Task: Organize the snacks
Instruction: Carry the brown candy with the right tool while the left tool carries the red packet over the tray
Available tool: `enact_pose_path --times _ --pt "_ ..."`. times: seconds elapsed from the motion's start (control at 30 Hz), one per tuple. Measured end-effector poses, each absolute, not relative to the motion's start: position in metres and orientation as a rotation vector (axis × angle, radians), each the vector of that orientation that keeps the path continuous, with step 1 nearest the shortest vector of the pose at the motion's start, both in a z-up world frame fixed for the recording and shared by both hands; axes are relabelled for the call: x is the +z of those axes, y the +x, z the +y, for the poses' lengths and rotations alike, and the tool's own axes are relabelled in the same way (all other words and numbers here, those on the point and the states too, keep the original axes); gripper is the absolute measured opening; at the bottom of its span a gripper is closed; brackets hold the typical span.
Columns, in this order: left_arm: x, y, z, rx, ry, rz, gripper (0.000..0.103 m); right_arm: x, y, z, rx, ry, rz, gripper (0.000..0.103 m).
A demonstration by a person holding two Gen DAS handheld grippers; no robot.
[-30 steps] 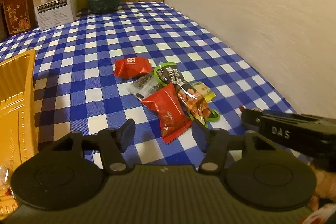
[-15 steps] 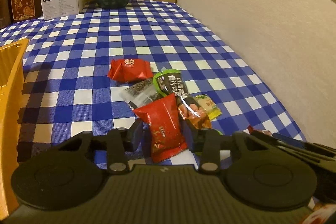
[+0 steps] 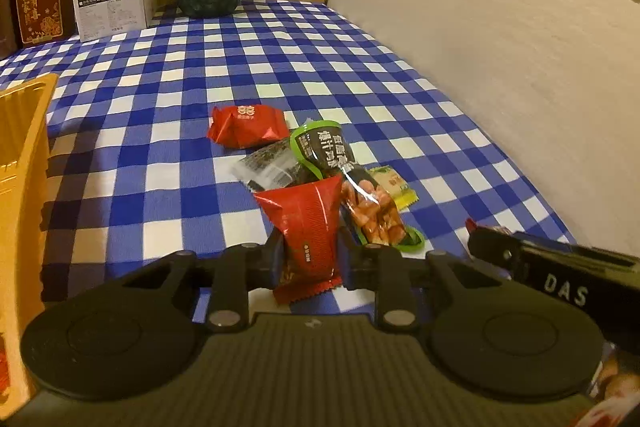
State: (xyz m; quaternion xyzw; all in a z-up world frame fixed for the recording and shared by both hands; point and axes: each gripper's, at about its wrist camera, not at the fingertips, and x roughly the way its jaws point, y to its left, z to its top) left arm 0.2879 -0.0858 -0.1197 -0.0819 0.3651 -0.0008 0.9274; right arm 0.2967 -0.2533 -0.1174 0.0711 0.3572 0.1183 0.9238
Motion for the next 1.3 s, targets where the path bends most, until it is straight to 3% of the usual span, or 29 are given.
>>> enact_pose_path --times 1.3 --pt "-0.056 0.085 -0.019 -0.009 -0.193 0.724 0.024 -0.060 0.140 -0.187 0.374 0.117 0.671 0.037"
